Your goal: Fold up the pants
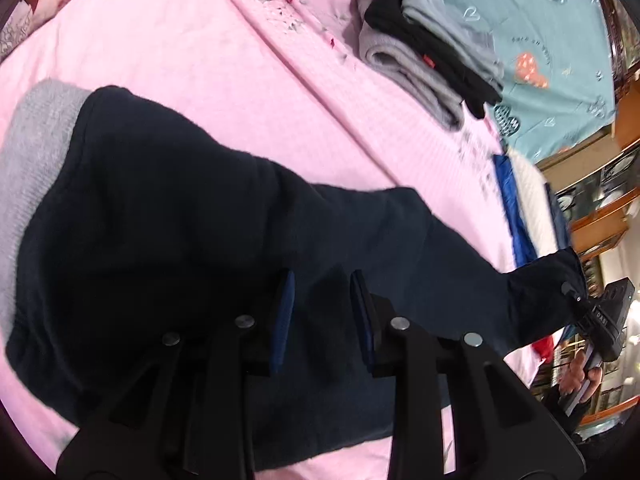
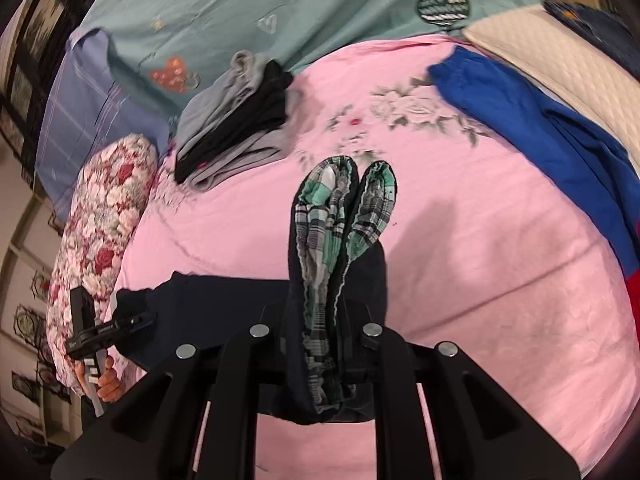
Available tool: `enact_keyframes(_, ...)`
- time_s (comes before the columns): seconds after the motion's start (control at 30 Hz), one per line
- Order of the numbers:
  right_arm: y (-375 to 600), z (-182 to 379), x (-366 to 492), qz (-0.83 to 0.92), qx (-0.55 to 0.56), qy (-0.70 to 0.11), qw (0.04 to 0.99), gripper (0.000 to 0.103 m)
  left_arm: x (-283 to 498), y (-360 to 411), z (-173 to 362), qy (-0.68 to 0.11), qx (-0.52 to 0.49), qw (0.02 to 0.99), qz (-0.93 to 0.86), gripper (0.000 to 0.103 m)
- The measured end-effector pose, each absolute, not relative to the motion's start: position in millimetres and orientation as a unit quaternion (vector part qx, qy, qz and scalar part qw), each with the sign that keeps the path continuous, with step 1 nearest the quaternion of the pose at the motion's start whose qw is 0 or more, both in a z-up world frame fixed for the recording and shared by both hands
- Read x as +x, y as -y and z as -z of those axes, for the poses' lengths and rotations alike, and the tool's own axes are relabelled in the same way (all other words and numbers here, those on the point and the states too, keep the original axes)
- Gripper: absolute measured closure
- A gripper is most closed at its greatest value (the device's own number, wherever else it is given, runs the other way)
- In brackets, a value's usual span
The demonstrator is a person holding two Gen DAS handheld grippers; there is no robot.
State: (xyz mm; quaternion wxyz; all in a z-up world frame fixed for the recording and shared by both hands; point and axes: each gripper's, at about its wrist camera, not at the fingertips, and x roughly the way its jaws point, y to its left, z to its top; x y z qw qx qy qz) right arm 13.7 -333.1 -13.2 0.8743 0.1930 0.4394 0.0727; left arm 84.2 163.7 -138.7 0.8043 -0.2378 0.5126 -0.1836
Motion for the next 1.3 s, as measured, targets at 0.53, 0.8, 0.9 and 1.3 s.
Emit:
enact_keyframes(0.53, 85.6, 93.1, 77.0, -0.183, -0.030, -0.558, 0.809, 0.078, 82.1, -157.6, 140.2, -0.485, -0.225, 0.820, 0.205, 0.073)
enact_keyframes(0.8, 90.8, 36.1, 76.3, -0.262, 0.034, -0.527, 0.807, 0.049, 81.1, -158.8, 140.3, -0.485, -0.225, 0.819, 0.209, 0.073)
enact_keyframes(0.9, 100.6, 35.6, 93.2, -0.212, 0.008, -0.510, 0.834, 0.095, 81.1, -158.7, 140.4, -0.485, -0.225, 0.819, 0.208, 0.073)
enact_keyframes(1.3, 122.7, 66.4, 91.7, -0.228, 0.095, -0.546, 0.800, 0.054, 81.3, -158.9, 141.2, -0.486, -0.226, 0.818, 0.210, 0.073)
